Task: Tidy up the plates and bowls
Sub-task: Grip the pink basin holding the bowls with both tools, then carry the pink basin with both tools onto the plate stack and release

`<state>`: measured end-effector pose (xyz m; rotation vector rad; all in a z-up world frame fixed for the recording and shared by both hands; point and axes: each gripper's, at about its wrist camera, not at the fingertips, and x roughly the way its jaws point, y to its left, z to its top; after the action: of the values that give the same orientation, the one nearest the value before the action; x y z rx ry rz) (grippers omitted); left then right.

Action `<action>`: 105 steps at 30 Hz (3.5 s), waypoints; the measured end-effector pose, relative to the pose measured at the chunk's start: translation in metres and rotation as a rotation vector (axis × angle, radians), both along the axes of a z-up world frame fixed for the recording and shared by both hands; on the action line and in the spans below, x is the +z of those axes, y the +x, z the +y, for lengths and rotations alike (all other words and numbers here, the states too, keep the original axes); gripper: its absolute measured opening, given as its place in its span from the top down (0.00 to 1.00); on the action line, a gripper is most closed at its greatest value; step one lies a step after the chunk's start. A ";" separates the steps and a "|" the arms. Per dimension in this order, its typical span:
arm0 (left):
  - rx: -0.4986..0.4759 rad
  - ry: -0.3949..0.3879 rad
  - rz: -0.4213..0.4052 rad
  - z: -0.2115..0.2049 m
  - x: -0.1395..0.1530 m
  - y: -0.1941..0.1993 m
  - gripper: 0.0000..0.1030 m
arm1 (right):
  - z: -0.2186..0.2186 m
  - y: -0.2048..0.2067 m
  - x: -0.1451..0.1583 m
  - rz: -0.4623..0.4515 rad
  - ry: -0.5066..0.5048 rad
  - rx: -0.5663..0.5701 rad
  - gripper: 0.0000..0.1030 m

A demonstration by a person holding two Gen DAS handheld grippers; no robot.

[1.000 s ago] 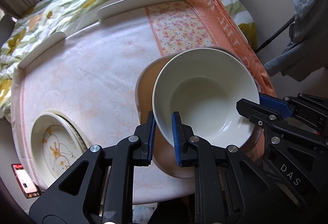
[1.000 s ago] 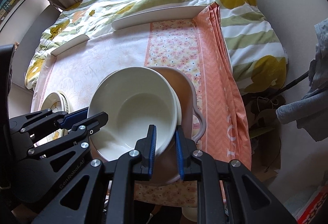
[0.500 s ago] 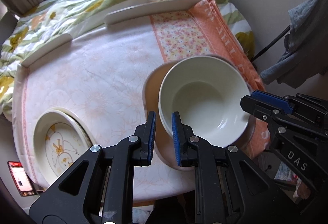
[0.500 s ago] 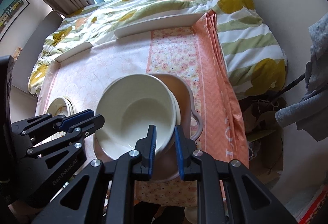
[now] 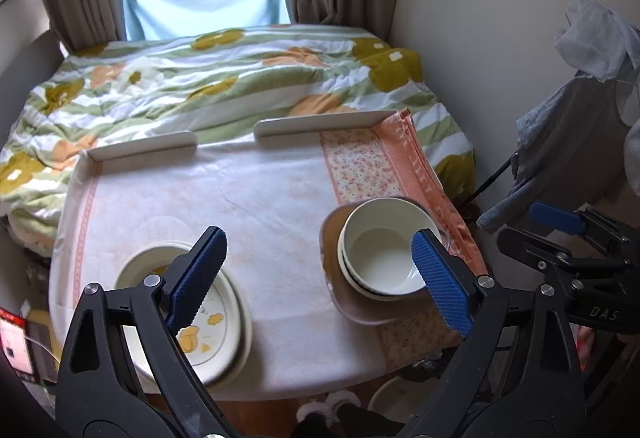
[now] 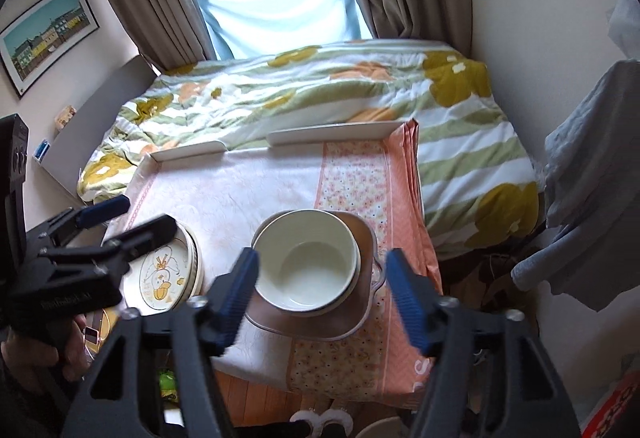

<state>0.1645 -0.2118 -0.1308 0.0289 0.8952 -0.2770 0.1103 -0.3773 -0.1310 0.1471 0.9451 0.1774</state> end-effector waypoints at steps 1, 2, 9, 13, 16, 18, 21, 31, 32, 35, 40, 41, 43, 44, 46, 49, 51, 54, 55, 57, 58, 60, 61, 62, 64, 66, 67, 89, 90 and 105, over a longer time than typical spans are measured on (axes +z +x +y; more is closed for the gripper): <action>-0.001 0.011 -0.012 0.003 0.001 -0.003 0.06 | -0.002 -0.004 0.001 -0.013 -0.010 -0.003 0.10; 0.003 0.028 -0.027 0.005 0.000 -0.006 0.05 | -0.003 -0.008 0.001 -0.033 -0.023 -0.008 0.00; -0.028 0.147 -0.029 -0.001 -0.048 -0.017 0.00 | -0.015 -0.029 -0.021 -0.076 -0.091 -0.077 0.00; -0.049 0.095 0.048 -0.005 -0.089 -0.009 0.00 | -0.021 -0.019 -0.058 0.048 -0.121 -0.144 0.00; -0.025 0.067 0.111 -0.005 -0.119 0.000 0.01 | -0.025 -0.012 -0.084 0.091 -0.140 -0.162 0.00; -0.022 0.064 0.141 -0.006 -0.134 0.005 0.06 | -0.027 -0.005 -0.099 0.126 -0.135 -0.164 0.01; -0.033 0.080 0.171 -0.013 -0.148 0.009 0.20 | -0.027 0.007 -0.115 0.169 -0.141 -0.145 0.11; -0.037 0.105 0.207 -0.030 -0.165 0.025 0.40 | -0.013 0.033 -0.142 0.249 -0.133 -0.055 0.51; -0.035 0.111 0.207 -0.032 -0.166 0.027 0.44 | -0.011 0.035 -0.144 0.253 -0.133 -0.046 0.56; -0.024 0.112 0.197 -0.034 -0.171 0.033 0.55 | -0.007 0.042 -0.150 0.255 -0.127 -0.026 0.67; -0.063 0.107 0.216 -0.045 -0.182 0.040 0.82 | 0.000 0.048 -0.161 0.273 -0.109 0.013 0.80; -0.073 0.109 0.215 -0.049 -0.183 0.040 0.85 | 0.001 0.049 -0.162 0.269 -0.100 0.022 0.85; -0.084 0.103 0.213 -0.052 -0.184 0.039 0.93 | 0.003 0.049 -0.163 0.259 -0.095 0.031 0.89; -0.085 0.101 0.209 -0.053 -0.184 0.039 0.93 | 0.004 0.049 -0.164 0.252 -0.091 0.035 0.90; -0.081 0.092 0.203 -0.052 -0.184 0.039 0.93 | 0.004 0.047 -0.164 0.234 -0.083 0.044 0.92; -0.074 0.089 0.199 -0.052 -0.184 0.039 0.94 | 0.006 0.046 -0.163 0.208 -0.090 0.058 0.92; -0.068 0.086 0.195 -0.051 -0.184 0.039 0.94 | 0.006 0.046 -0.163 0.190 -0.088 0.058 0.92; -0.061 0.075 0.192 -0.051 -0.183 0.039 0.94 | 0.006 0.045 -0.160 0.166 -0.094 0.055 0.92; -0.057 0.073 0.192 -0.050 -0.182 0.038 0.94 | 0.005 0.045 -0.159 0.162 -0.099 0.057 0.92; -0.045 0.066 0.180 -0.049 -0.176 0.037 0.94 | 0.006 0.046 -0.155 0.150 -0.107 0.067 0.92; -0.037 0.063 0.169 -0.047 -0.171 0.036 0.94 | 0.007 0.046 -0.152 0.140 -0.111 0.073 0.92; -0.024 0.060 0.151 -0.044 -0.161 0.036 0.94 | 0.010 0.047 -0.145 0.121 -0.116 0.085 0.92; -0.016 0.059 0.141 -0.041 -0.154 0.036 0.94 | 0.011 0.047 -0.141 0.113 -0.115 0.089 0.92; -0.009 0.058 0.130 -0.038 -0.147 0.036 0.94 | 0.013 0.048 -0.137 0.105 -0.113 0.094 0.92; 0.007 0.057 0.106 -0.030 -0.131 0.036 0.95 | 0.019 0.048 -0.125 0.085 -0.114 0.108 0.92; 0.018 0.054 0.083 -0.020 -0.116 0.034 0.95 | 0.027 0.049 -0.111 0.061 -0.119 0.119 0.92; 0.024 0.054 0.073 -0.015 -0.109 0.033 0.95 | 0.032 0.050 -0.104 0.053 -0.120 0.124 0.92; 0.104 0.096 0.095 0.187 -0.090 -0.013 0.95 | 0.222 0.028 -0.085 0.055 -0.084 0.199 0.92; 0.101 0.095 0.102 0.194 -0.094 -0.013 0.95 | 0.228 0.028 -0.090 0.061 -0.085 0.197 0.92; 0.043 0.054 0.150 0.233 -0.151 -0.004 0.95 | 0.272 0.024 -0.135 0.117 -0.122 0.135 0.92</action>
<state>0.1602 0.0209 -0.2821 0.0391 1.0512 -0.2163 0.1340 -0.1050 -0.2662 -0.0190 1.0807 0.2367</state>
